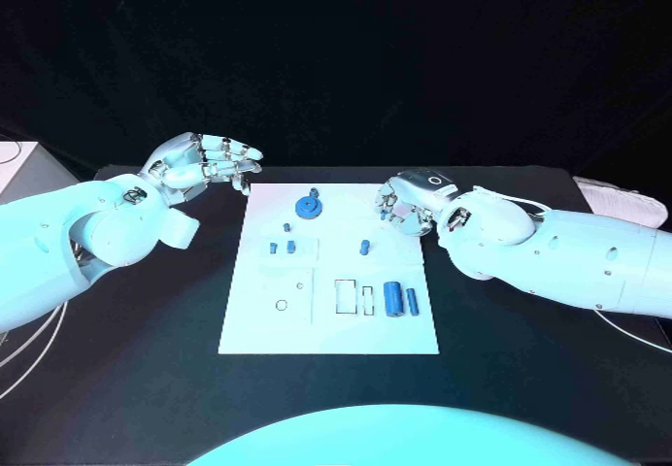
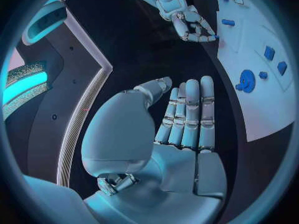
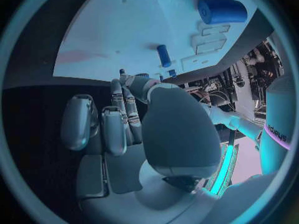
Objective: Assemble the parts on the task board
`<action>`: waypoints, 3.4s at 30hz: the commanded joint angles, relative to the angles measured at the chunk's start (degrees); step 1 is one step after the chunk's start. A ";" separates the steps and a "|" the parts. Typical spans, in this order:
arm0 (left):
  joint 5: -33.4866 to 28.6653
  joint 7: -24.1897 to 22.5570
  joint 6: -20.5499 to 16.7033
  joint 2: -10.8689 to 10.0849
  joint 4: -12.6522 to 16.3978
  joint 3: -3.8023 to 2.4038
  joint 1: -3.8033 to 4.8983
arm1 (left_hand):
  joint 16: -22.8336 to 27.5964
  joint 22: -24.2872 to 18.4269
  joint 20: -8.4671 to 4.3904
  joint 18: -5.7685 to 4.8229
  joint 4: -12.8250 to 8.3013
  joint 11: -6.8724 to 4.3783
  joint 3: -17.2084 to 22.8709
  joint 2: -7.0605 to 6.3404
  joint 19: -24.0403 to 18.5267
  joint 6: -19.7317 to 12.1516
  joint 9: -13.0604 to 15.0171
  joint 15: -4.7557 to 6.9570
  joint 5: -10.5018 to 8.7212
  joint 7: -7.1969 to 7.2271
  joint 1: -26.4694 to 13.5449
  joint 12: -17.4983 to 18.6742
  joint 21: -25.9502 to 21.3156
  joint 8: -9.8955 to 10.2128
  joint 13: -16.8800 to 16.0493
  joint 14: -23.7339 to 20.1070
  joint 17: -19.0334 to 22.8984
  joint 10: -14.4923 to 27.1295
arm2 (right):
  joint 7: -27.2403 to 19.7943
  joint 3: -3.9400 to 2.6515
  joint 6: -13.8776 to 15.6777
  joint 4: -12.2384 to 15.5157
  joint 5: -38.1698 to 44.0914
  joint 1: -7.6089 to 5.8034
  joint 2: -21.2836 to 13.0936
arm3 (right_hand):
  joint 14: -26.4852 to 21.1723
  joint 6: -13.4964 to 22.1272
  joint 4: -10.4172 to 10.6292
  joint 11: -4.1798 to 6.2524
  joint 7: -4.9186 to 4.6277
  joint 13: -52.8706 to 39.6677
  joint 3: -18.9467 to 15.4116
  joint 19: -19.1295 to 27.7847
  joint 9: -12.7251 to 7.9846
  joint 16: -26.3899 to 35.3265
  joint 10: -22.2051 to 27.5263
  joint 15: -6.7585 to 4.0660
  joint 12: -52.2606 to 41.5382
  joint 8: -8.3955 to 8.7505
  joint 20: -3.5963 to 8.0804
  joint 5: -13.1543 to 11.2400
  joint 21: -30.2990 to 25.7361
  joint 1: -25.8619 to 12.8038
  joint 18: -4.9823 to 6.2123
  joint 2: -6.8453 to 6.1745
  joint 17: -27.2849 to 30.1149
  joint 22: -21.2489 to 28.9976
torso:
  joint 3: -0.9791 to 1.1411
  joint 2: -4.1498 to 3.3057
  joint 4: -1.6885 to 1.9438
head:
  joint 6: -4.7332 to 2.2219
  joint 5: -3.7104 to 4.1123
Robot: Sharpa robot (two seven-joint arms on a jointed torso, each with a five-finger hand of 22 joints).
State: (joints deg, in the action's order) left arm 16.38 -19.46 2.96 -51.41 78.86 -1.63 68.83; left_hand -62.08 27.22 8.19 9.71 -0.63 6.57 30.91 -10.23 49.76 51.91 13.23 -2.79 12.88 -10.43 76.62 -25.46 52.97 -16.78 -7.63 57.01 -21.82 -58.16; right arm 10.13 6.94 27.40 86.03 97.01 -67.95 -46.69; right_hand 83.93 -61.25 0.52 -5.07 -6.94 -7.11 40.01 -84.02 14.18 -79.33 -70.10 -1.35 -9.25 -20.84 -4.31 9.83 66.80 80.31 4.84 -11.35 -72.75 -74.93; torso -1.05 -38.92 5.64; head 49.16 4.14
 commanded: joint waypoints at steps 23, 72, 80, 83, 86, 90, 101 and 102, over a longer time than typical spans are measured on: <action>-0.45 -0.47 0.02 0.62 0.60 0.01 0.02 | 0.34 0.02 0.14 0.76 -0.39 0.22 -0.05 -0.02 0.27 0.00 -0.09 -0.03 0.21 -0.36 0.54 0.29 -0.16 0.22 0.08 -0.50 0.10 0.22 | -2.95 1.03 2.74 6.05 0.71 2.86 9.43 | 2.57 -0.36 -0.44 2.17 -0.07 0.01 0.39 -1.00 0.25 0.12 -2.71 -0.46 0.46 -0.15 0.59 -0.08 -0.15 -0.35 -0.48 0.22 -0.07 -3.04 | -0.09 -0.12 0.21 | 0.53 -5.91; -0.48 -0.04 0.44 0.89 0.80 0.09 0.02 | 0.49 0.07 0.20 0.74 -0.45 0.27 -0.19 0.08 0.11 0.02 -0.12 -0.10 0.23 -0.38 0.58 0.32 -0.12 0.20 0.09 -0.58 0.14 0.23 | 0.03 2.64 -3.88 3.52 5.71 5.67 14.71 | 2.48 -0.23 -0.69 2.09 -0.17 0.02 0.56 -0.92 0.36 0.35 -2.69 -0.41 0.74 -0.06 0.60 -0.08 -0.40 -0.64 -0.44 0.30 0.31 -2.96 | -0.01 -0.10 0.14 | 0.84 -9.34; -0.48 0.02 0.63 0.90 0.75 0.09 0.02 | 0.49 0.07 0.20 0.74 -0.45 0.27 -0.19 0.08 0.11 0.02 -0.12 -0.10 0.23 -0.38 0.58 0.32 -0.12 0.20 0.09 -0.58 0.14 0.23 | 0.06 2.65 -3.99 3.30 5.73 5.89 14.99 | 2.48 -0.23 -0.69 2.09 -0.17 0.02 0.56 -0.92 0.36 0.35 -2.69 -0.41 0.74 -0.06 0.60 -0.08 -0.40 -0.64 -0.44 0.30 0.31 -2.96 | -0.04 -0.11 0.14 | 0.84 -9.48; -0.48 0.06 0.73 0.91 0.74 0.09 0.02 | 0.49 0.07 0.20 0.74 -0.45 0.27 -0.19 0.08 0.11 0.02 -0.12 -0.10 0.23 -0.38 0.58 0.32 -0.12 0.20 0.09 -0.58 0.14 0.23 | 0.19 2.65 -4.15 2.88 5.88 6.01 15.21 | 2.48 -0.23 -0.69 2.09 -0.17 0.02 0.56 -0.92 0.36 0.35 -2.69 -0.41 0.74 -0.06 0.60 -0.08 -0.40 -0.64 -0.44 0.30 0.31 -2.96 | -0.01 -0.10 0.12 | 0.84 -9.55; -0.48 0.10 0.84 0.91 0.74 0.09 0.02 | 0.49 0.07 0.20 0.74 -0.45 0.27 -0.19 0.08 0.11 0.02 -0.12 -0.10 0.23 -0.38 0.58 0.32 -0.12 0.20 0.09 -0.58 0.14 0.23 | 0.32 2.65 -4.35 2.45 6.08 6.11 15.43 | 2.48 -0.21 -0.83 2.08 -0.18 0.01 0.61 -0.89 0.43 0.36 -2.75 -0.40 0.84 -0.05 0.59 -0.06 -0.50 -0.77 -0.43 0.32 0.35 -2.94 | -0.01 -0.09 0.15 | 0.84 -9.49; -0.48 0.16 0.99 0.91 0.73 0.09 0.02 | 0.49 0.07 0.20 0.74 -0.45 0.27 -0.19 0.08 0.11 0.02 -0.12 -0.10 0.23 -0.38 0.58 0.32 -0.12 0.20 0.09 -0.58 0.14 0.23 | 0.51 2.67 -4.82 1.93 6.44 6.21 15.74 | 2.48 -0.21 -0.83 2.08 -0.18 0.01 0.61 -0.89 0.43 0.36 -2.75 -0.40 0.84 -0.05 0.59 -0.06 -0.50 -0.77 -0.43 0.32 0.35 -2.94 | -0.05 -0.12 0.24 | 0.84 -9.47; -0.43 0.29 1.21 0.90 0.71 0.10 0.02 | 0.54 0.09 0.22 0.74 -0.45 0.28 -0.25 0.11 0.04 0.03 -0.13 -0.11 0.25 -0.39 0.56 0.33 -0.11 0.20 0.09 -0.61 0.15 0.23 | 0.59 2.77 -6.25 1.17 7.71 6.39 16.02 | 2.46 -0.18 -0.90 2.07 -0.19 0.01 0.64 -0.86 0.46 0.41 -2.75 -0.39 0.90 -0.03 0.59 -0.05 -0.62 -0.83 -0.40 0.34 0.44 -2.89 | -0.01 -0.10 0.10 | 0.84 -9.66; -0.43 0.29 1.22 0.91 0.70 0.10 0.02 | 0.54 0.09 0.22 0.74 -0.45 0.28 -0.25 0.11 0.04 0.03 -0.13 -0.11 0.25 -0.39 0.56 0.33 -0.11 0.20 0.09 -0.61 0.15 0.23 | 0.22 2.78 -6.35 1.12 7.50 6.40 16.05 | 2.44 -0.14 -0.94 2.04 -0.22 0.01 0.65 -0.82 0.49 0.48 -2.73 -0.38 0.97 -0.01 0.59 -0.06 -0.75 -0.95 -0.38 0.34 0.54 -2.83 | -0.01 -0.09 0.09 | 0.84 -9.68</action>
State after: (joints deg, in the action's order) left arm 16.28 -19.01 3.11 -50.61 79.50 -1.49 68.82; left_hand -61.85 27.23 8.19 9.71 -0.79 6.57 30.75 -10.23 49.76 51.92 13.19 -2.98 12.88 -10.43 76.62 -25.46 52.97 -16.78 -7.61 56.82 -21.74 -58.16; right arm 10.50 9.62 23.05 87.43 103.29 -61.70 -30.62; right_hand 83.94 -61.22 -0.26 -4.43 -6.91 -7.05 40.46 -83.80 14.56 -79.11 -70.96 -1.32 -8.25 -20.75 -4.10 9.39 66.38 79.61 4.84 -11.49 -72.30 -74.91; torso -1.08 -39.02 5.78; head 50.01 -5.50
